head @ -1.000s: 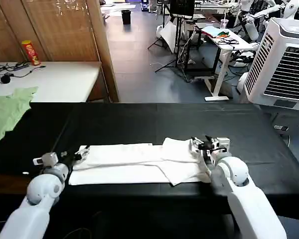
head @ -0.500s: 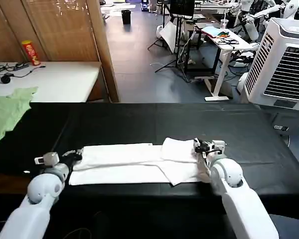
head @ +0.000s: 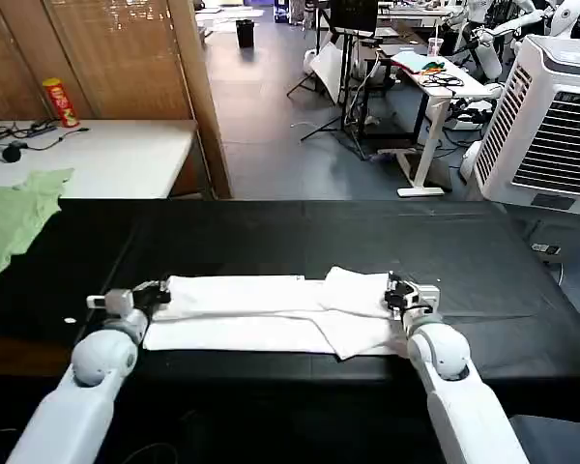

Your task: Fold and organize the clothes.

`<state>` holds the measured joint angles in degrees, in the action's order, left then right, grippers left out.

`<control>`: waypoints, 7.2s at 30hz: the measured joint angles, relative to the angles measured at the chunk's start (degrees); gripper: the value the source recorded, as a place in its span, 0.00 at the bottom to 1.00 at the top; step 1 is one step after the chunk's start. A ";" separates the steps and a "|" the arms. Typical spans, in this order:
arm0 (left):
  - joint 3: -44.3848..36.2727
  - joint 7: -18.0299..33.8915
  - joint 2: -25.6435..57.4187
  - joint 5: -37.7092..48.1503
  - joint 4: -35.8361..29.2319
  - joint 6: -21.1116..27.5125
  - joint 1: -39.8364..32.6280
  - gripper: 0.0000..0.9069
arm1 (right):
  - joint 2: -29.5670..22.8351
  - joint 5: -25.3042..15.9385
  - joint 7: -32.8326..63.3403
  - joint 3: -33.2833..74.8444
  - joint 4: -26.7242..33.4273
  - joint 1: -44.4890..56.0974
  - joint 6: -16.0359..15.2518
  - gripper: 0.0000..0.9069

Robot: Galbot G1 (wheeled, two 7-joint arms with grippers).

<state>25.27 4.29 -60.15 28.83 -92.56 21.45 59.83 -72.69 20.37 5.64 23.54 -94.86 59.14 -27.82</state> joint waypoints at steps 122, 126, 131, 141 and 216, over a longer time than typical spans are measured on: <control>-16.87 4.39 -21.28 -5.07 -21.76 0.90 13.45 0.97 | 1.54 3.79 -1.83 8.03 -24.42 17.54 -2.16 0.97; -15.46 2.69 -22.05 -6.33 -22.55 -0.36 13.19 0.97 | 2.81 3.81 -3.96 5.06 -23.89 16.35 -1.80 0.97; -10.46 2.22 -18.15 -5.43 -24.21 -1.52 14.31 0.97 | 4.56 3.91 -6.41 -1.18 -23.08 13.49 -1.71 0.97; -0.46 2.89 -12.76 -6.25 -24.66 -1.63 18.02 0.97 | 5.69 -1.49 -11.12 -16.91 -19.60 4.09 -1.07 0.97; 11.89 1.76 -11.36 17.69 -17.69 5.23 16.11 0.00 | 0.38 -14.94 -2.85 -2.80 -27.65 17.91 -2.03 0.97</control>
<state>37.16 6.04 -71.51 46.51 -110.25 26.68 75.93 -72.31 5.43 2.79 20.74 -122.51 77.06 -29.85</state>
